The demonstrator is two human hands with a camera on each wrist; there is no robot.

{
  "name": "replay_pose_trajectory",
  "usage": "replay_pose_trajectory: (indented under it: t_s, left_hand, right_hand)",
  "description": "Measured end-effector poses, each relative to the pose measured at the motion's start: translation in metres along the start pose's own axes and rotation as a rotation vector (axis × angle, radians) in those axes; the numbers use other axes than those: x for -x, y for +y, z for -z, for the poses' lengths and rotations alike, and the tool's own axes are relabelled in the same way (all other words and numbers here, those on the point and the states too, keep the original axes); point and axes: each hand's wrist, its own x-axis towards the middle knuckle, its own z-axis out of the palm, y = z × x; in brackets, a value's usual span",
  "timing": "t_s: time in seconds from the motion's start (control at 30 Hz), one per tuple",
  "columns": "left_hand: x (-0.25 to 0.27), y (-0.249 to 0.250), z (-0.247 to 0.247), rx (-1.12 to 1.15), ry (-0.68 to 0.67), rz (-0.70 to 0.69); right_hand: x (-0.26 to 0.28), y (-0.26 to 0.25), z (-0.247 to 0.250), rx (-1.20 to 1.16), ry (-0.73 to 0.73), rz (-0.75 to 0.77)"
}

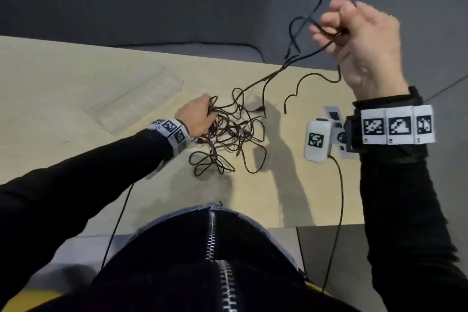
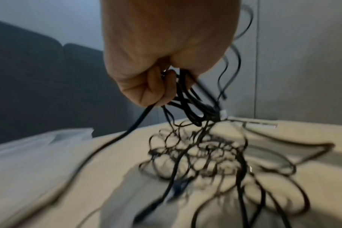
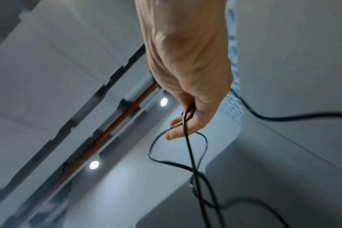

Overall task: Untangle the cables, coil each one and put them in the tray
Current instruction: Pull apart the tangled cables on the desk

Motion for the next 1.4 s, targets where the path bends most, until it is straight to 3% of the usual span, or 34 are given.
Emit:
replay_pose_trajectory:
  t_s: [0.1,0.27,0.33,0.47,0.57,0.67,0.77,0.87,0.93,1.07,1.13,1.27,1.33,1.4]
  left_hand:
    - [0.003,-0.027,-0.011,-0.059,-0.11,0.111]
    - [-0.007,-0.009,0.013,-0.237,-0.312,0.058]
    - [-0.009,0.02,0.034,-0.062,-0.292,-0.112]
    - [-0.004,0.086,0.067,0.473,-0.111,-0.383]
    - [-0.001,0.103,0.063,0.622,-0.029,-0.522]
    - [-0.002,0.081,0.046,0.619,-0.092,-0.467]
    - [-0.006,0.052,0.044,0.703,-0.156,-0.34]
    - [-0.006,0.046,0.069,0.73,-0.102,-0.278]
    - [-0.003,0.052,0.089,0.7,-0.055,-0.317]
    - [0.005,0.074,0.124,0.694,0.069,-0.369]
    - [0.006,0.084,0.137,0.786,0.138,-0.352]
    - [0.003,0.096,0.153,0.955,0.208,-0.298]
    - [0.001,0.1,0.16,1.014,0.215,-0.285]
    - [0.0,0.105,0.168,1.084,0.219,-0.274]
  right_hand:
    - [-0.017,-0.023,0.013,0.026,0.057,0.037]
    - [-0.033,-0.013,-0.009,0.113,0.045,-0.017]
    - [-0.032,-0.01,-0.024,0.071,0.002,-0.062]
    - [-0.027,-0.012,-0.051,-0.043,-0.112,-0.111]
    - [-0.029,-0.026,-0.057,-0.115,-0.115,-0.058]
    - [-0.037,-0.05,-0.045,-0.146,-0.049,0.028]
    - [-0.044,-0.063,-0.024,0.02,-0.055,0.045]
    - [-0.043,-0.053,-0.007,0.367,-0.153,-0.101]
    - [-0.041,-0.038,-0.001,0.439,-0.216,-0.232]
    - [-0.038,-0.002,0.001,0.307,-0.25,-0.439]
    - [-0.033,0.014,-0.003,0.115,-0.257,-0.501]
    - [-0.013,0.043,-0.021,-0.305,-0.115,-0.434]
    - [0.001,0.056,-0.032,-0.317,-0.172,-0.47]
    - [0.014,0.068,-0.043,-0.155,-0.327,-0.501]
